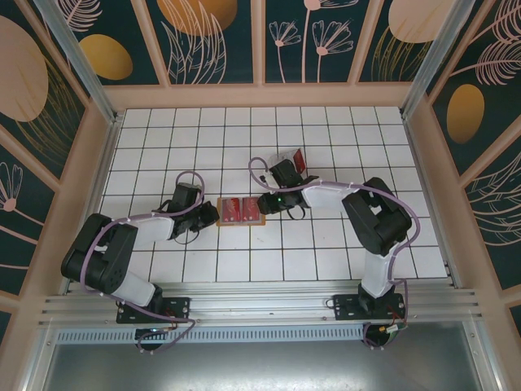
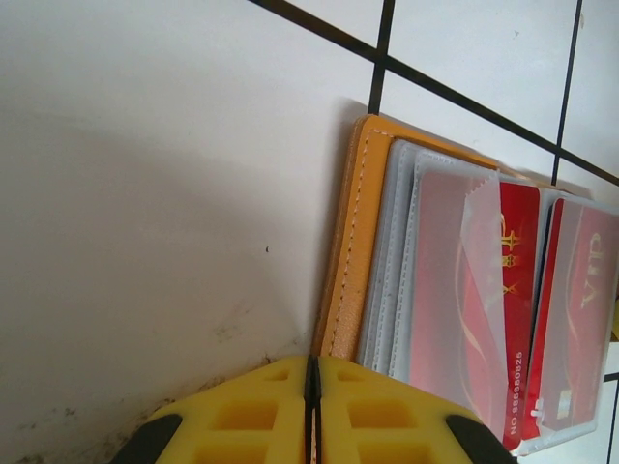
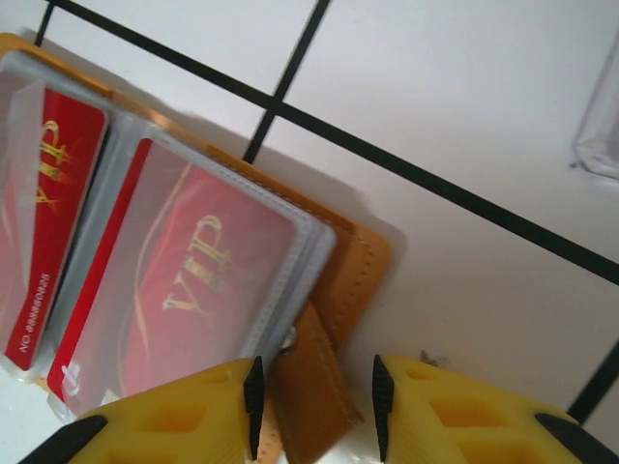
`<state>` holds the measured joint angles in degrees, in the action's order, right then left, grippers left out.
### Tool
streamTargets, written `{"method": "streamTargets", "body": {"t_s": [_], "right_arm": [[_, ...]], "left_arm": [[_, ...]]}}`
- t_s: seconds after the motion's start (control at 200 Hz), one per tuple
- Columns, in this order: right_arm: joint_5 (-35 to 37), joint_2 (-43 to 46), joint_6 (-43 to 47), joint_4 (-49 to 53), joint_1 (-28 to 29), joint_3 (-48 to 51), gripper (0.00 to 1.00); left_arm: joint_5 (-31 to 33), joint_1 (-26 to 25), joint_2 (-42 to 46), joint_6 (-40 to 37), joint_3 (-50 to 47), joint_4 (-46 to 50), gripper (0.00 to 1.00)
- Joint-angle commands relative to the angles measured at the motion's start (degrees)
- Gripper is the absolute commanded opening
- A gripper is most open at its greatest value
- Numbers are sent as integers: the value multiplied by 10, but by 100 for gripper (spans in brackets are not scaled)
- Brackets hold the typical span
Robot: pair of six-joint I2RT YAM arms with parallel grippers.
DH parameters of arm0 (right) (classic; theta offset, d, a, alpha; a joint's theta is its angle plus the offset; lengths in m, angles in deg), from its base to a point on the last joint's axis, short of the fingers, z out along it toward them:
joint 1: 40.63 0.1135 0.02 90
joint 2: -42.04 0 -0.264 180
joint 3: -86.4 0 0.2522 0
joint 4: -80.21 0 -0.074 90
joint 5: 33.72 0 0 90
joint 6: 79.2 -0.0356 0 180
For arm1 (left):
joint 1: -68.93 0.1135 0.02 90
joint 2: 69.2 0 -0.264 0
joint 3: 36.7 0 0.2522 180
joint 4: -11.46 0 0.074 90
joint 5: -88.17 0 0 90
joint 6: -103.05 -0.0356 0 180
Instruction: Put the credit cards into the card holder
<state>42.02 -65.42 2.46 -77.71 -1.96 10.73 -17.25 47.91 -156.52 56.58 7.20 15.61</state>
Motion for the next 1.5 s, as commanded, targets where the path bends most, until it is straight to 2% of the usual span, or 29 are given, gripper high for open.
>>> {"method": "streamTargets", "body": {"t_s": [0.0, 0.165, 0.335, 0.48, 0.806, 0.976, 1.131, 1.236, 1.491], "right_arm": [[-14, -14, 17, 21, 7, -19, 39], [12, -20, 23, 34, 7, -20, 37], [14, -10, 24, 32, 3, -9, 16], [-4, 20, 27, 28, 0, -4, 9], [-75, 100, 29, 21, -5, -8, 6], [-149, 109, -4, -23, -4, -5, 6], [-213, 81, -59, -103, 14, -13, 6], [-231, 54, -92, -149, 32, -31, 6], [-201, -62, -142, -175, 47, -100, 6]], "left_arm": [[-1, -5, -17, -14, 4, 27, 13], [-1, -5, -17, -14, 5, 28, 13], [1, -6, -20, -15, 4, 28, 13], [2, -5, -21, -16, 5, 28, 13], [4, -5, -22, -14, 4, 26, 13], [0, -5, -23, -11, 4, 20, 13], [-3, -6, -24, -9, 5, 16, 13], [-5, -6, -21, -7, 4, 13, 13], [-9, -6, -16, -3, 0, 1, 13]]}}
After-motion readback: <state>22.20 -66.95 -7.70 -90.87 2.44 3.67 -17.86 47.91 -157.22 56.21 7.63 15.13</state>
